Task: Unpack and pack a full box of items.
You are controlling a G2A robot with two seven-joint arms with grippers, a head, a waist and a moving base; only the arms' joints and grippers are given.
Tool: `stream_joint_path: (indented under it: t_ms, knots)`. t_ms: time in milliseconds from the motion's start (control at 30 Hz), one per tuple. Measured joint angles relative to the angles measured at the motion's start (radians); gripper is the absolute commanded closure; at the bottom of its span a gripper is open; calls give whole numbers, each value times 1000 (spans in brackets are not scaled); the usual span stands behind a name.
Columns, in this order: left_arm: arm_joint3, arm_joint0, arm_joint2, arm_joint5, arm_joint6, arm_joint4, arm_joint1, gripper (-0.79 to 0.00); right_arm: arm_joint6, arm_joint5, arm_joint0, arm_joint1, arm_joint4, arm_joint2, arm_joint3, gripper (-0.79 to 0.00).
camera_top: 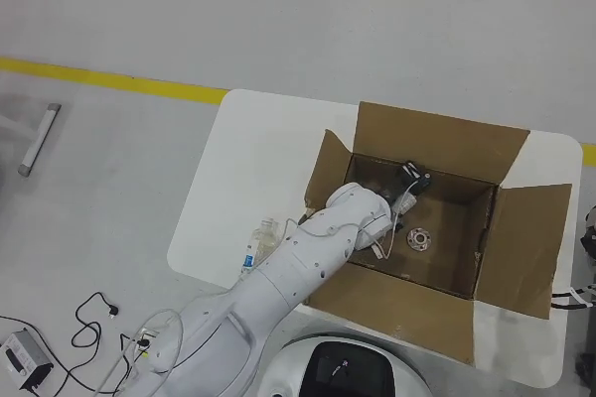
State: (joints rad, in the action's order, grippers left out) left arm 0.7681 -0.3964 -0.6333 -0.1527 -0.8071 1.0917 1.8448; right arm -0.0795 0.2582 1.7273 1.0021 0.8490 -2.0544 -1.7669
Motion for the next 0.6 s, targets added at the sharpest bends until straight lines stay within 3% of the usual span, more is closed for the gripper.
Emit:
stream_joint_path:
  t_ms: [200, 333, 533, 567, 600]
  knots:
    - [236, -70, -58, 33, -74, 39, -36, 0, 0, 0, 0, 0, 0, 0, 0, 0]
    - [441, -141, -106, 26, -173, 72, -66, 0, 0, 0, 0, 0, 0, 0, 0, 0]
    - [669, -212, -146, -2, -323, 98, -92, 0, 22, 28, -4, 2, -49, -12, -18, 0]
    - [696, -221, -150, -1, -335, 101, -94, 0, 32, 37, -2, 3, -66, -20, -23, -34]
    - [720, -229, -155, 1, -344, 101, -96, 0, 44, 47, 1, 3, -85, -29, -31, -151]
